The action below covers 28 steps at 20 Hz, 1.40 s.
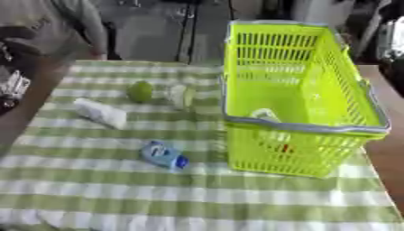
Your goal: Pick up objects on the table and place them in the box.
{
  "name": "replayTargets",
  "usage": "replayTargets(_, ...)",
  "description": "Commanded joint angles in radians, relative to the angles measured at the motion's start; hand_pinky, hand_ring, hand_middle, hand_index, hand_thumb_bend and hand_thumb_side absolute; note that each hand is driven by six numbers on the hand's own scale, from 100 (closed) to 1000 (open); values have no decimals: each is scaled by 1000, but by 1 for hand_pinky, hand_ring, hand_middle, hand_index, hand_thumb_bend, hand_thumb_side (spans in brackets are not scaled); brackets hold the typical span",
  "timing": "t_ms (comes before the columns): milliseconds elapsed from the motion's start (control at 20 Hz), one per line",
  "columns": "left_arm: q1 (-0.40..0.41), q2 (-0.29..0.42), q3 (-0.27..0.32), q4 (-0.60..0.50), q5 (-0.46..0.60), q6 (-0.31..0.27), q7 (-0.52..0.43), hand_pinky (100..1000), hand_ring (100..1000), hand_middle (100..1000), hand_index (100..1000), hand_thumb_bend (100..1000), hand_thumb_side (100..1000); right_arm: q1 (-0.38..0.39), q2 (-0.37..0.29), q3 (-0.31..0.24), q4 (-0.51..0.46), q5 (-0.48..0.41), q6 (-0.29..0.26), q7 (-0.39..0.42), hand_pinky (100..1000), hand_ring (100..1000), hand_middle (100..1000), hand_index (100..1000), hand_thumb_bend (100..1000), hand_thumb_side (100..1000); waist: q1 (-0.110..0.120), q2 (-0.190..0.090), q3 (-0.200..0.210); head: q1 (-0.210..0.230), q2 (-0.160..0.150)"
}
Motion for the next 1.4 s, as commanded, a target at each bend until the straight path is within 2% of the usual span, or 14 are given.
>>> replayTargets(50,-6,20,5,-20,-2,-2,-4,622,669,737,834,431,546,-11,-21,-4,-21,4,-1,0,590,583,640,822,100,531,2,-13,-1,3,-6)
replayTargets(750,-13,29,0,-20,-4,-6,-13,622,666,738,837,435,535,-10,-21,-4,-21,4,-2,0,590,583,639,823,100,531,6,-10,-3,4,-4)
replayTargets(900,-18,41,-7,-20,-9,-6,-29,624,667,738,839,459,512,-10,-22,-5,-21,3,0,0,590,582,638,823,100,531,7,-9,-4,2,-5)
replayTargets(950,-24,55,-14,-20,-17,-6,-42,630,671,739,846,513,464,-10,-22,-4,-21,3,0,1,590,582,638,823,100,531,7,-9,-4,2,-4)
replayTargets(1100,-52,112,-44,-20,-52,-10,-108,635,675,741,856,546,452,-10,-23,-2,-21,2,0,5,590,582,638,823,100,531,7,-12,-5,5,-2)
replayTargets(1150,-70,148,-65,-19,-70,-14,-144,649,686,753,878,636,438,-10,-23,0,-21,2,0,6,590,581,638,823,100,532,8,-13,-7,6,-2)
replayTargets(1200,-108,207,-102,-10,-107,-23,-211,649,686,753,878,636,438,-10,-22,2,-21,1,-1,9,590,581,638,823,100,532,8,-15,-9,6,-3)
replayTargets(1300,-188,284,-162,23,-175,-46,-334,670,706,771,888,700,481,-11,-20,6,-20,-2,-2,14,590,582,638,824,100,532,7,-18,-15,7,-2)
replayTargets(1350,-231,307,-188,51,-210,-64,-389,682,718,774,888,751,501,-12,-20,8,-19,-2,-2,17,590,582,639,824,100,531,6,-19,-18,8,-2)
replayTargets(1400,-279,326,-219,86,-248,-86,-440,683,718,774,888,754,505,-13,-20,9,-18,-4,-3,19,591,582,639,824,100,531,5,-20,-21,10,-2)
